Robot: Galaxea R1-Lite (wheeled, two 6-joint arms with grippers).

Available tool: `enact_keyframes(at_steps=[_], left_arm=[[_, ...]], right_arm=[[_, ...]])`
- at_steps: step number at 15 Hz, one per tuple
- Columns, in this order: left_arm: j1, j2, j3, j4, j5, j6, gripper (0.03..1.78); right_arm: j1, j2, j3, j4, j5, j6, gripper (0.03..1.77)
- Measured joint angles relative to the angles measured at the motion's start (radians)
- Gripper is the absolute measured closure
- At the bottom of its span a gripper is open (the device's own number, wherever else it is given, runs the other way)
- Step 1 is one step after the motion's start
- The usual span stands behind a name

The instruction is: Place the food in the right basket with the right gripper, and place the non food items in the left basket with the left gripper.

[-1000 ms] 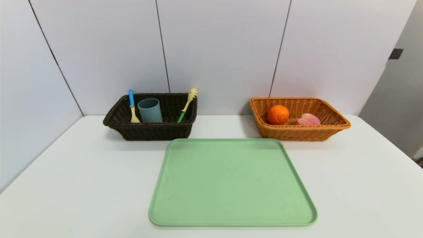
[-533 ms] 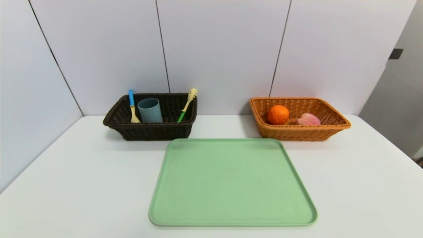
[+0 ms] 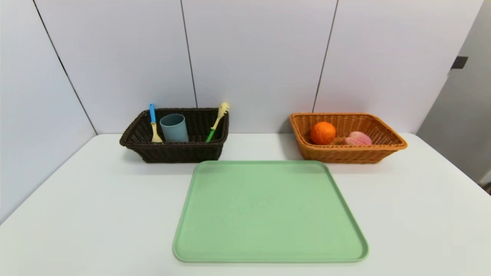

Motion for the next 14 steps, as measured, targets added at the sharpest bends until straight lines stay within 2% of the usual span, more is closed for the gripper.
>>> enact_keyframes(at_steps=[14], left_arm=[[0.000, 0.000, 0.000, 0.000, 0.000, 0.000, 0.12]], right_arm=[[0.000, 0.000, 0.000, 0.000, 0.001, 0.001, 0.09]])
